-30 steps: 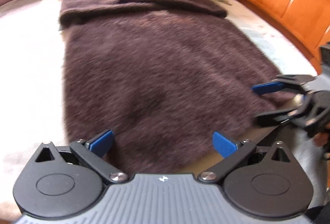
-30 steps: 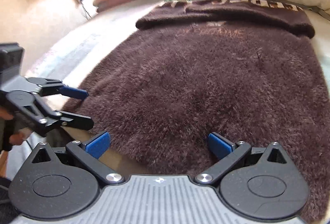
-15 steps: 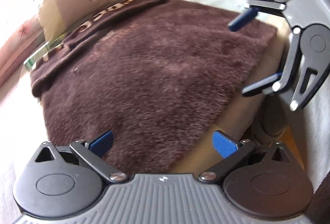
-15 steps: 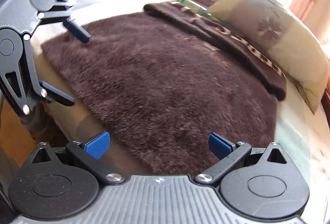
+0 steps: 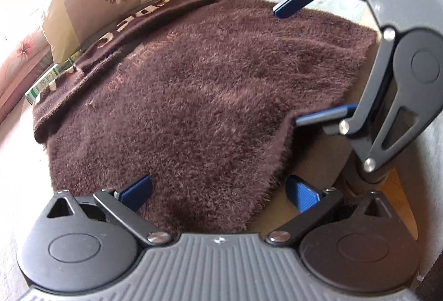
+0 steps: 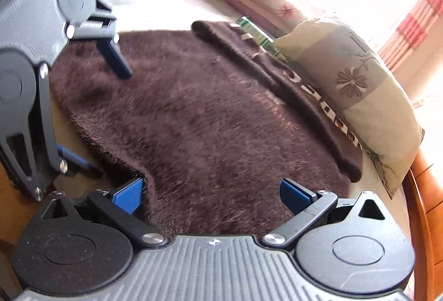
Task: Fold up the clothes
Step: 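Roll both grippers and set them at the sweater hem edge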
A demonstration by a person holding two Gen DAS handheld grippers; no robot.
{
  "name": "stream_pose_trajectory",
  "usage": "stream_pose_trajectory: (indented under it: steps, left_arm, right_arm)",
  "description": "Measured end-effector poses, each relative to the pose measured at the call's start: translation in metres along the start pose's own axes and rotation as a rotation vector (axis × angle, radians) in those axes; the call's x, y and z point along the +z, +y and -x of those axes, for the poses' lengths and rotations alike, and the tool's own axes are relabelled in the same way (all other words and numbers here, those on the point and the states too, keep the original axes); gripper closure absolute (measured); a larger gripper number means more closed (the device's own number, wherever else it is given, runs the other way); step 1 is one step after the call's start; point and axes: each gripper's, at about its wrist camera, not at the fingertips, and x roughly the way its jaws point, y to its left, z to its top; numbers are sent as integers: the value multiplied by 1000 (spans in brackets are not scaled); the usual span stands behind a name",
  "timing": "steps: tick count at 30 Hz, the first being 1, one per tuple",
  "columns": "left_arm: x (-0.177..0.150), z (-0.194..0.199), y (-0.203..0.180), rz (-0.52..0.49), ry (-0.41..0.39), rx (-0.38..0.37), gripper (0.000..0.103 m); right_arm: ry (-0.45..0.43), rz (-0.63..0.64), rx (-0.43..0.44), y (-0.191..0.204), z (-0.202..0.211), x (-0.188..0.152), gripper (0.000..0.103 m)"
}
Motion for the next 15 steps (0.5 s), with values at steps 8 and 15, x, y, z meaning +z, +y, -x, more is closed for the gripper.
stream_pose_trajectory:
  steps: [8,15]
  left_arm:
    - [1,0,10,3,-6,17,1]
    - [-2,13,22,36,-11,-20,1]
  right_arm:
    - [20,5,38,0,3,-5,0]
    - [27,109,59,27,-2,-8,0]
